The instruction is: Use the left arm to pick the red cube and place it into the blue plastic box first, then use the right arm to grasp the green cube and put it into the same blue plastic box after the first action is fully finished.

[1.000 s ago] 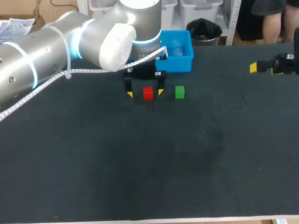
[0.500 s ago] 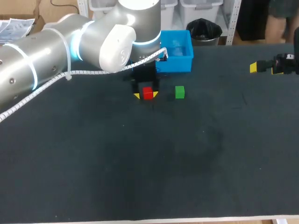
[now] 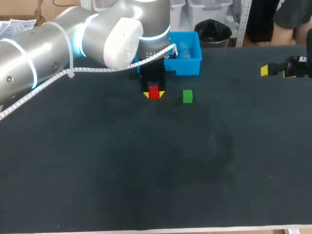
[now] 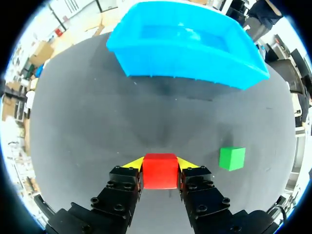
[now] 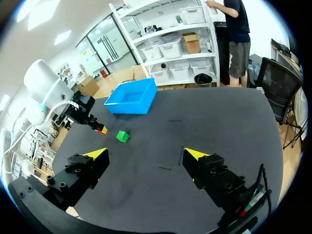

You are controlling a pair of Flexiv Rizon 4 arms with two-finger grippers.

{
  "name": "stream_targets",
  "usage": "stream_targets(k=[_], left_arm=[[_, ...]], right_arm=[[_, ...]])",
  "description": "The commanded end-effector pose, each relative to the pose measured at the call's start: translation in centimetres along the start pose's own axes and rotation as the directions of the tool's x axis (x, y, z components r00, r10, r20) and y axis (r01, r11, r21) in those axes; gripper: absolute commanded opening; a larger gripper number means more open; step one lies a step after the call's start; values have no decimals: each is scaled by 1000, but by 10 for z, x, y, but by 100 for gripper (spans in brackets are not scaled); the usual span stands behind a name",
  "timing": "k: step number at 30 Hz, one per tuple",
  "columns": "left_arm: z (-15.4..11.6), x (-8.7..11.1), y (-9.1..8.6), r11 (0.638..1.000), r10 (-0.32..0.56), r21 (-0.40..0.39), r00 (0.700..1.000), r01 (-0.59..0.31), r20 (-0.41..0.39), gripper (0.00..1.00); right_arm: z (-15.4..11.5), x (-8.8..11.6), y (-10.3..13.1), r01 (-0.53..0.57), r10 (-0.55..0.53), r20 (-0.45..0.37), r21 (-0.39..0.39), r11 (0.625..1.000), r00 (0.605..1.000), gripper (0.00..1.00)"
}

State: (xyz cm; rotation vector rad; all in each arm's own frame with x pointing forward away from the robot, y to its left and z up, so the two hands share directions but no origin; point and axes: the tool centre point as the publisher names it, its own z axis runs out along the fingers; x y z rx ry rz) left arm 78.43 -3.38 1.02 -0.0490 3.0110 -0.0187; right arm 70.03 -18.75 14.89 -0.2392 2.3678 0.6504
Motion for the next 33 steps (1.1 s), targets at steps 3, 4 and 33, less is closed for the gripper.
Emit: stream_targets(k=[3, 4, 33], left_arm=[[-23, -2, 1, 1000, 3, 2, 1000, -3, -19, 0], [-26, -3, 1, 1000, 8, 3, 1000, -8, 3, 0], [-106, -47, 1, 991, -25, 132, 984, 1, 177, 0]], right_arm=[[0, 0, 0, 0, 0, -1, 2, 1000, 1000, 100], [0, 0, 0, 0, 0, -1, 2, 1000, 1000, 100], [0, 0, 0, 0, 0, -1, 2, 1000, 1000, 100]])
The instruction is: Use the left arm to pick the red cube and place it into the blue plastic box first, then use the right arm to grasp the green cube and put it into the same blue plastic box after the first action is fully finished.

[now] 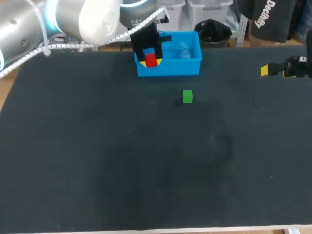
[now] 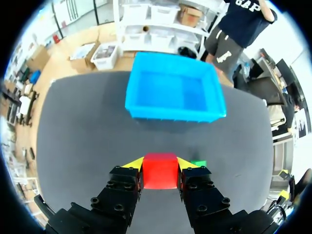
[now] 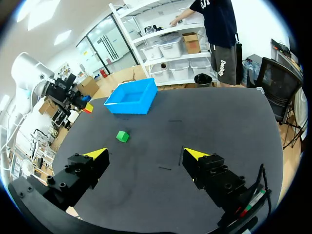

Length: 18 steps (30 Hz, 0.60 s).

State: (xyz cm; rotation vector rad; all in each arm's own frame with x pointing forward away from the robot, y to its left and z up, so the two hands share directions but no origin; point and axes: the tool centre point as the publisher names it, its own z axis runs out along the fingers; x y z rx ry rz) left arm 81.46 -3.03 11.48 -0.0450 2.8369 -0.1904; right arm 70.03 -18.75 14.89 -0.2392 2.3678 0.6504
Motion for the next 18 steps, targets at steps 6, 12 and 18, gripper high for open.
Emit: stream_targets(k=[6, 12, 18], left_arm=[[-12, -21, -8, 999, -15, 35, 998, 13, 54, 0], [-14, -38, -13, 996, -49, 85, 995, 41, 90, 0], [-14, -55, -20, 988, -86, 138, 989, 69, 118, 0]], right_arm=[[0, 0, 0, 0, 0, -1, 2, 1000, 1000, 100], [0, 0, 0, 0, 0, -1, 2, 1000, 1000, 100], [0, 0, 0, 0, 0, -1, 2, 1000, 1000, 100]])
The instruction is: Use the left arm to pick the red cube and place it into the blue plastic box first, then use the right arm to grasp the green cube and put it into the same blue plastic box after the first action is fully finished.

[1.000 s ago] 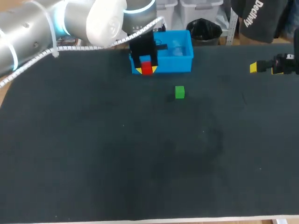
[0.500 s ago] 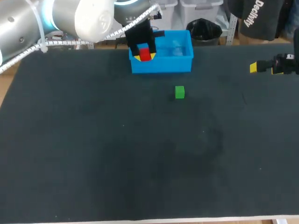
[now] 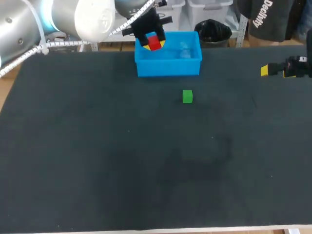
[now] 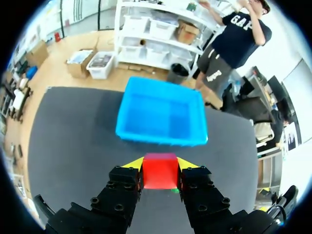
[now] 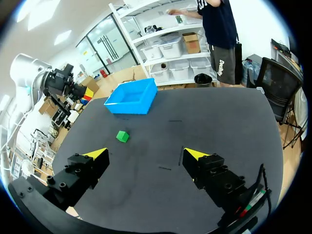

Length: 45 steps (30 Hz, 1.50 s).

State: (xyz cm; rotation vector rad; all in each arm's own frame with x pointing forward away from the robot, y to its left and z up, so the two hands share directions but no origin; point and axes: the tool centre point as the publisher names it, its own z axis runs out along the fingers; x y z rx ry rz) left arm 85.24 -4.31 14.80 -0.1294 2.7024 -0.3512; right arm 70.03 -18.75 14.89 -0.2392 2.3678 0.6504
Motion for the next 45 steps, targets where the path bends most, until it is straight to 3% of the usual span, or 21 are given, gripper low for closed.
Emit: stream_targets(k=[1, 12, 22, 34, 45], left_arm=[[6, -11, -4, 1000, -11, 27, 1000, 11, 7, 0], [3, -40, -18, 997, -42, 72, 997, 38, 57, 0], [3, -62, -17, 986, -101, 136, 992, 91, 70, 0], [24, -73, -10, 956, -157, 261, 985, 132, 77, 0], [55, -84, -7, 949, -168, 281, 983, 141, 74, 0]], right_arm=[[0, 0, 0, 0, 0, -1, 2, 1000, 1000, 100], [0, 0, 0, 0, 0, -1, 2, 1000, 1000, 100], [0, 0, 0, 0, 0, -1, 2, 1000, 1000, 100], [0, 0, 0, 0, 0, -1, 2, 1000, 1000, 100], [0, 0, 0, 0, 0, -1, 2, 1000, 1000, 100]])
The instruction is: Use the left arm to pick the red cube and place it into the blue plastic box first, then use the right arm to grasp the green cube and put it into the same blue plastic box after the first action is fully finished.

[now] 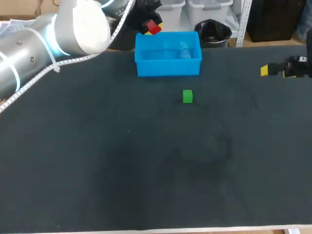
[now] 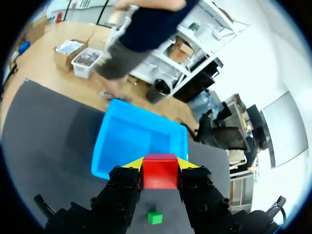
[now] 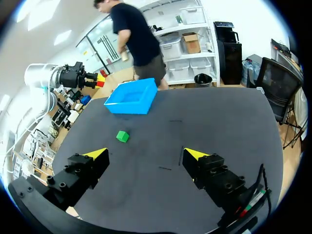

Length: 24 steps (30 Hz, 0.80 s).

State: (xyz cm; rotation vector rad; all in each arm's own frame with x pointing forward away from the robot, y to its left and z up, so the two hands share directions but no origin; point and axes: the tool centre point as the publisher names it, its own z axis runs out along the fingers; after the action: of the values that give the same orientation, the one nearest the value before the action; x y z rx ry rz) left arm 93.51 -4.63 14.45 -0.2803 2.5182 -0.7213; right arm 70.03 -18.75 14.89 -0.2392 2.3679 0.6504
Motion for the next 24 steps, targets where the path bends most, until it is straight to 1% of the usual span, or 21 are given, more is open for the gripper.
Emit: stream_targets(k=[1, 7, 14, 15, 16, 17, 19, 24], left_arm=[[20, -9, 2, 1000, 0, 17, 1000, 0, -13, 0], [42, -14, 10, 998, -38, 53, 999, 39, -23, 0], [54, -16, 15, 997, -52, 58, 998, 53, -24, 0], [56, -16, 16, 997, -58, 53, 998, 59, -27, 13], [56, -16, 16, 997, -61, 49, 998, 62, -28, 64], [56, -16, 17, 997, -53, 58, 998, 55, -33, 100], [57, -15, 16, 998, -43, 44, 999, 44, -30, 100], [57, -14, 16, 998, -48, 45, 999, 49, -25, 100]], right_arm=[[0, 0, 0, 0, 0, -1, 2, 1000, 1000, 100], [0, 0, 0, 0, 0, -1, 2, 1000, 1000, 100], [0, 0, 0, 0, 0, -1, 2, 1000, 1000, 100], [0, 0, 0, 0, 0, -1, 2, 1000, 1000, 100], [0, 0, 0, 0, 0, -1, 2, 1000, 1000, 100], [0, 0, 0, 0, 0, -1, 2, 1000, 1000, 100], [0, 0, 0, 0, 0, -1, 2, 1000, 1000, 100], [0, 0, 0, 0, 0, -1, 2, 1000, 1000, 100]])
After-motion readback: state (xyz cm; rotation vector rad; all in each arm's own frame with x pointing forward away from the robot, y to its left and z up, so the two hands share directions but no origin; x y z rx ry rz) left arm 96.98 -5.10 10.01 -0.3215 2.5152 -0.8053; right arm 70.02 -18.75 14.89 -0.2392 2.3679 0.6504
